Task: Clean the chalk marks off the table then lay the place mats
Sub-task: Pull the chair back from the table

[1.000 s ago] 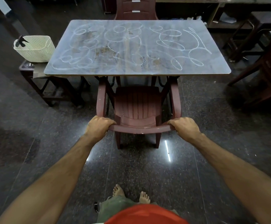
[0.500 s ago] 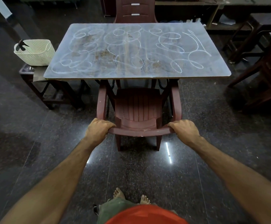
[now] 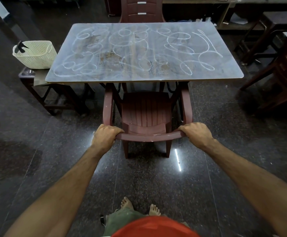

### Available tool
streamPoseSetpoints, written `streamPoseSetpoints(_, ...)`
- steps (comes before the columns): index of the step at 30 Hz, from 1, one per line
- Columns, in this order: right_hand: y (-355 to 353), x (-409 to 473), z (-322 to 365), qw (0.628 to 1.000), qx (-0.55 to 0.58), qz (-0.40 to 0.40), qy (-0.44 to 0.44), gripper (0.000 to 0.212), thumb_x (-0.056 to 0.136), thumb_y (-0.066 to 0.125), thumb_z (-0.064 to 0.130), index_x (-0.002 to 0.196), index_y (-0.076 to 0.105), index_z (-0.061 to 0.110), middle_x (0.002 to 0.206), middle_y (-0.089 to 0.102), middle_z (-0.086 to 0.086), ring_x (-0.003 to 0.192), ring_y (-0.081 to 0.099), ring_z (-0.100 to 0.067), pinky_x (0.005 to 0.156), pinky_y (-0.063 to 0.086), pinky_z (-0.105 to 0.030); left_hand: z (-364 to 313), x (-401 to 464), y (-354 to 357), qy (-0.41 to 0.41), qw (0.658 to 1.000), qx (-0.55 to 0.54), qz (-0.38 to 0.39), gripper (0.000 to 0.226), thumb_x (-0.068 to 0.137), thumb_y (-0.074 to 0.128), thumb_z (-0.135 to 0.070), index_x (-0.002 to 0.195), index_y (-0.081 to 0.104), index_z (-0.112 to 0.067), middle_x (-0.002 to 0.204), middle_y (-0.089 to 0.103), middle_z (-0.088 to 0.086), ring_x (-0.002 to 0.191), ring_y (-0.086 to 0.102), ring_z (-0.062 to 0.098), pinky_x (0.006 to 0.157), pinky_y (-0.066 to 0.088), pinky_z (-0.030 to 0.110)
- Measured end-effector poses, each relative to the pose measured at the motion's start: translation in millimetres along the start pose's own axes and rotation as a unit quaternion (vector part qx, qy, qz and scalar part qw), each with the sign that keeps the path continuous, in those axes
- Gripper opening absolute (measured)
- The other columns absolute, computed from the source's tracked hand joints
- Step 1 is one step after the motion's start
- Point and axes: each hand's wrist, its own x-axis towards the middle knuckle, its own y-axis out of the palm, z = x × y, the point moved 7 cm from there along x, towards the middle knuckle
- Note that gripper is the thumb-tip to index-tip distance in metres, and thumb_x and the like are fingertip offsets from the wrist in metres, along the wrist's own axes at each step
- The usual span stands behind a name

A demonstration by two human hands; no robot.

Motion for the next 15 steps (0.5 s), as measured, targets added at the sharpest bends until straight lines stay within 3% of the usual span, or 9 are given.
streamPoseSetpoints(15,9.2,-2.2,-3.8,1.000,0.015,-0.011,0.017,0.028,0.092,0.058,0.012,0.117,0.062,0.025,0.099,0.069,0.006,0.089,0.067,-0.015,0.083,0.053,-0.034,-7.3,0.6,0.5,-0.009,1.000,0.017,0.010,0.039,0.081,0.070,-0.007,0.112,0.071,-0.030,0.106,0.073,-0.013,0.102,0.068,0.012,0.089,0.044,0.035)
